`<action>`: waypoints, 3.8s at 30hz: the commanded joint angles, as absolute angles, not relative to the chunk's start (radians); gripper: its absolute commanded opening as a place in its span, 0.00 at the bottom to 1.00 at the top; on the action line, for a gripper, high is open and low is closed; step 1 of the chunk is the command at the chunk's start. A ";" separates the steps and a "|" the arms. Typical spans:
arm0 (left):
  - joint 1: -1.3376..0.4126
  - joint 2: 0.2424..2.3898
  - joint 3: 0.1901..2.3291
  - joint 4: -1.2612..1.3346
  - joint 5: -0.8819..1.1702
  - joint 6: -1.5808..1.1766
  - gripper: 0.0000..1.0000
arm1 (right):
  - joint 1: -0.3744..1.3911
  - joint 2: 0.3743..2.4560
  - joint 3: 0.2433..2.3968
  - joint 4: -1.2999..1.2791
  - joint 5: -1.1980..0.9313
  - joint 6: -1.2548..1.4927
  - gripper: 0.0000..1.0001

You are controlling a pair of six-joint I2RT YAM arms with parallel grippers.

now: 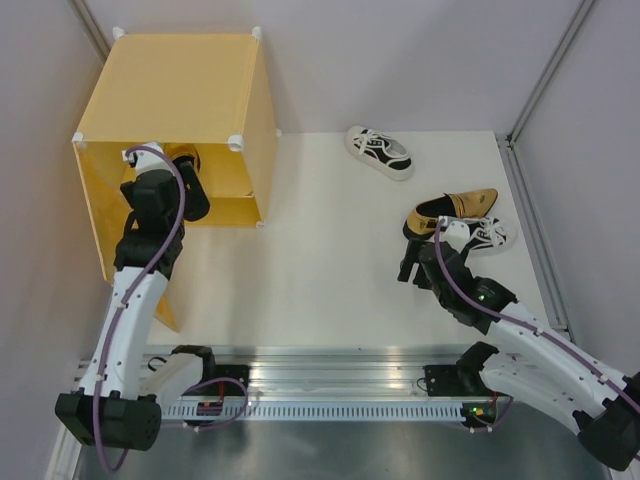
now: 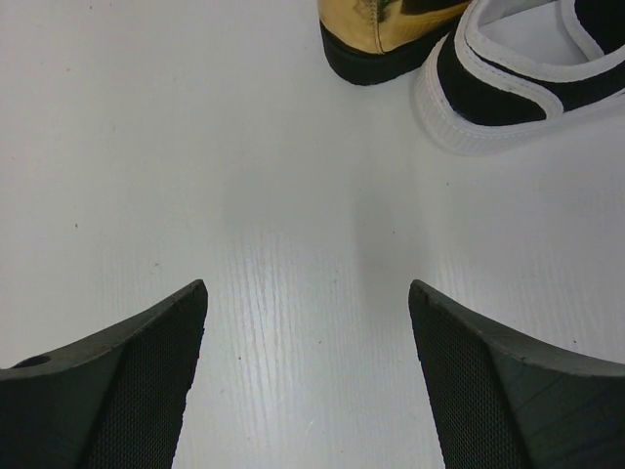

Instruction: Place and organize the shoes in the shoe cabinet

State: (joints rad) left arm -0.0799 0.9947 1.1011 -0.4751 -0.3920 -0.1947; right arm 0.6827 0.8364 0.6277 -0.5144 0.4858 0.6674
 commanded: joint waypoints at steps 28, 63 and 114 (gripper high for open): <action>-0.087 1.129 0.818 -0.083 -0.503 -0.350 0.95 | 0.681 0.775 0.558 -0.460 0.488 0.664 0.89; 0.109 1.226 0.884 0.140 -0.129 0.078 0.48 | 0.681 0.706 0.535 -0.483 0.491 0.637 0.89; 0.156 1.387 0.991 0.282 -0.054 0.147 0.68 | 0.680 0.721 0.534 -0.460 0.416 0.589 0.90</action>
State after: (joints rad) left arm 0.1467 1.3746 0.9234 0.1390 -0.0647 0.1284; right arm 0.6827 0.7212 0.5301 -0.4782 0.4183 0.5995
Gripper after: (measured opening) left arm 0.714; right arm 0.895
